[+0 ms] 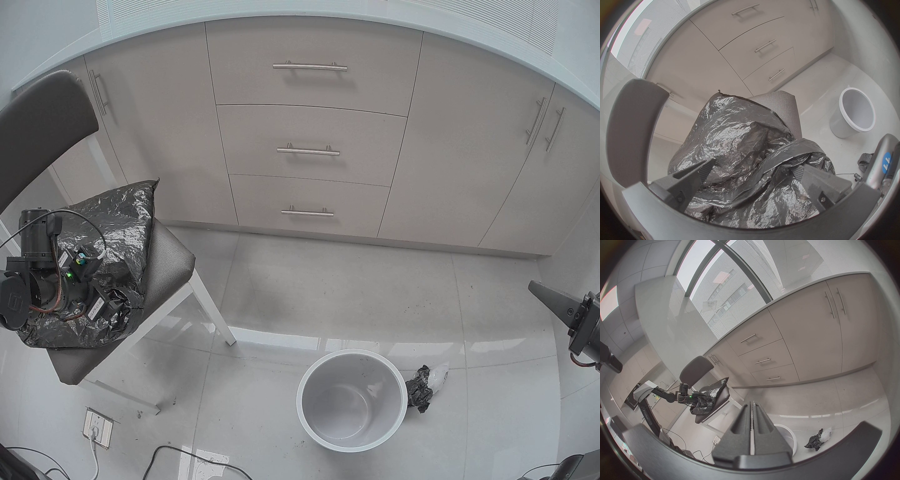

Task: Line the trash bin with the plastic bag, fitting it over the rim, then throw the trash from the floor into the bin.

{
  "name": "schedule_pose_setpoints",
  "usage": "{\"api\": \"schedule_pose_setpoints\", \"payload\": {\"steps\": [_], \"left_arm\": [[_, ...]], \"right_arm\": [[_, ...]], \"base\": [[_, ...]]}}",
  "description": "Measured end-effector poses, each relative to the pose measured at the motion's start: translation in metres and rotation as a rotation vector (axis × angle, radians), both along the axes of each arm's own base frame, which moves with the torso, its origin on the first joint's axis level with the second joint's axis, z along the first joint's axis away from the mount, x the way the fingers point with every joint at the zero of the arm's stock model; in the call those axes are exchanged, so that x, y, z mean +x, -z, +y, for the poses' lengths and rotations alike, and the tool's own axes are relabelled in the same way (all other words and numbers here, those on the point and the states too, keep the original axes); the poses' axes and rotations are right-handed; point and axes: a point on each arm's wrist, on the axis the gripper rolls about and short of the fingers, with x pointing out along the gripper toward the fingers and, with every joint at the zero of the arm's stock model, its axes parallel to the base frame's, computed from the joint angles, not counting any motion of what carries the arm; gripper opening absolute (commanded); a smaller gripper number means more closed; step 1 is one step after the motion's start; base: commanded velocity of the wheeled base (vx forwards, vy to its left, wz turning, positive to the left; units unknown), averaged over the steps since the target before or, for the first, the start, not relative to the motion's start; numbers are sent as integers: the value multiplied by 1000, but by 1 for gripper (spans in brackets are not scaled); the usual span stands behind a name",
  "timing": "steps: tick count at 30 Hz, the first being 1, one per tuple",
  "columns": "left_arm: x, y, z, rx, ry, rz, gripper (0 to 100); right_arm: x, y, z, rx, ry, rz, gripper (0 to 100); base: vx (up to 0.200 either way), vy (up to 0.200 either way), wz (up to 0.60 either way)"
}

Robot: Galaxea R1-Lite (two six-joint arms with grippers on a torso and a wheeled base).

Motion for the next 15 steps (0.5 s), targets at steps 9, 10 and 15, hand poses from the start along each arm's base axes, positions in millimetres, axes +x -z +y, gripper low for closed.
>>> {"api": "schedule_pose_setpoints", "payload": {"steps": [9,10,15], "left_arm": [[12,10,-1,-1,6,-5,100],[13,11,-1,0,7,-5,100],[16,16,-1,-1,8,5,0]], "right_arm": [[0,-1,0,24,-5,11,0],[0,-1,0,30,-11,14,0],[0,-2,1,51,-25,24,0]], "base": [[0,0,0],[0,0,0],[0,0,0]]}}
